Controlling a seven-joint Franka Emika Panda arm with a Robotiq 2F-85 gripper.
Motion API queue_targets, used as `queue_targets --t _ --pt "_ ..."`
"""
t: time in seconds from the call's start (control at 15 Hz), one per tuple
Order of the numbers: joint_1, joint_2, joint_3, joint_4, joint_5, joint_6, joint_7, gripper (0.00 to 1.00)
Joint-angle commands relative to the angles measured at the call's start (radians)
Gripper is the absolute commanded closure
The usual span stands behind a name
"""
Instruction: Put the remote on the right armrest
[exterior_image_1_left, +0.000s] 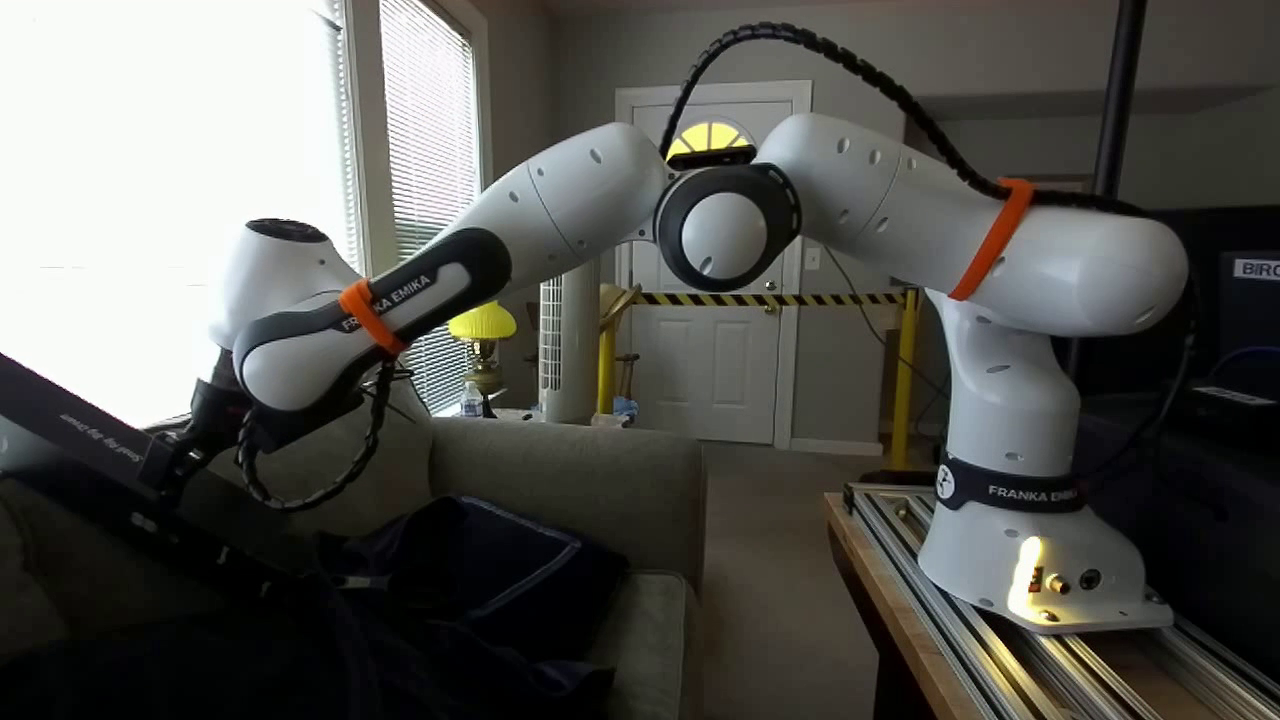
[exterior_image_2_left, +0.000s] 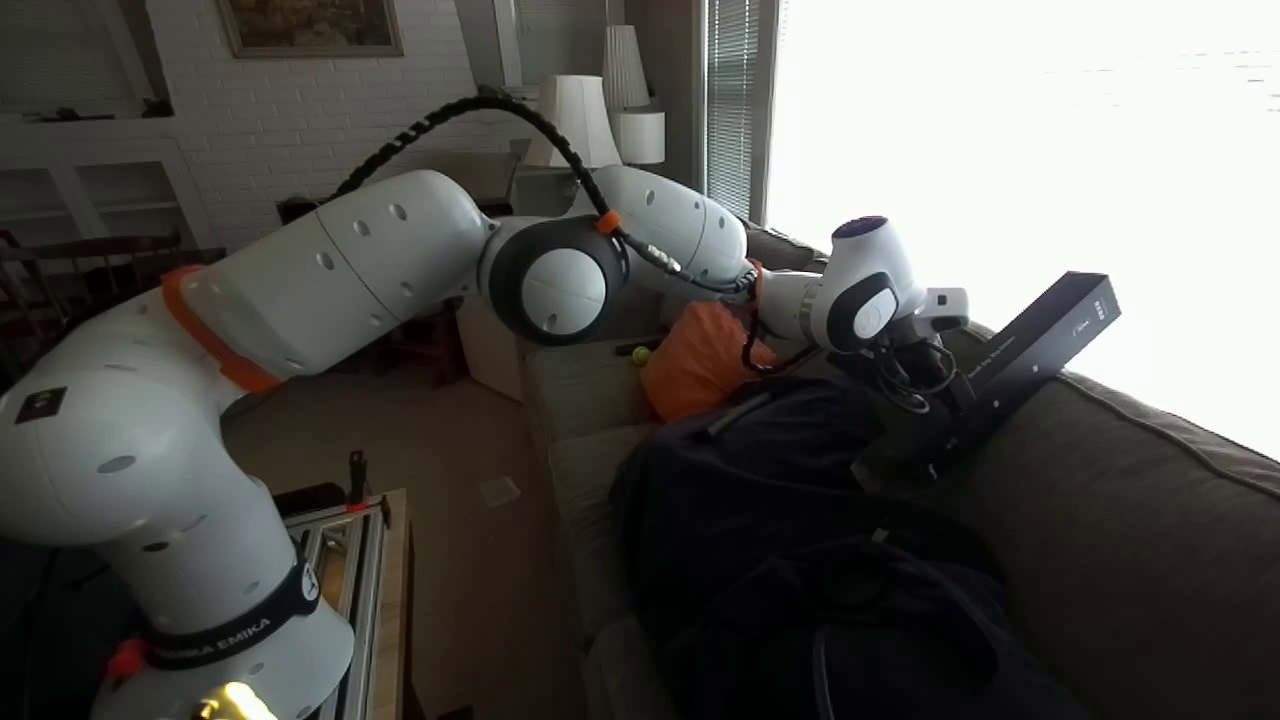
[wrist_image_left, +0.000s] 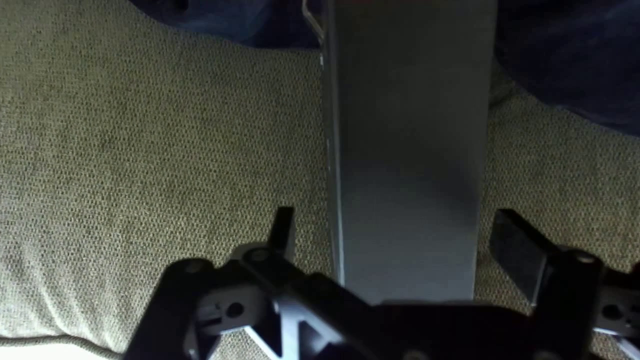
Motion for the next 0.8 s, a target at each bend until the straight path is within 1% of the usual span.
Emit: queue_targets --t 0.0,0.13,0.2,0.27,0.47,0.6,0.73 --pt "-0.006 0.05 0.003 0.075 -0.012 -0.029 0.019 0.0" --pt "-0.005 0.06 0.0 0.084 -0.014 -0.027 0.021 0.0" --pt "-0.006 0.067 -0.002 0.089 -0.015 -0.018 0.022 0.25" --pt "-0.008 0.073 -0.001 0.096 -0.014 -0.02 0.02 0.26" --pt "-0.018 0.091 0.006 0.114 -0.008 -0.024 0.016 0.51" --pt "-0.02 0.09 0.01 0.118 -0.004 -0.034 0.015 0.66" --pt "-0.02 0.072 0.024 0.118 0.004 -0.047 0.013 0.77"
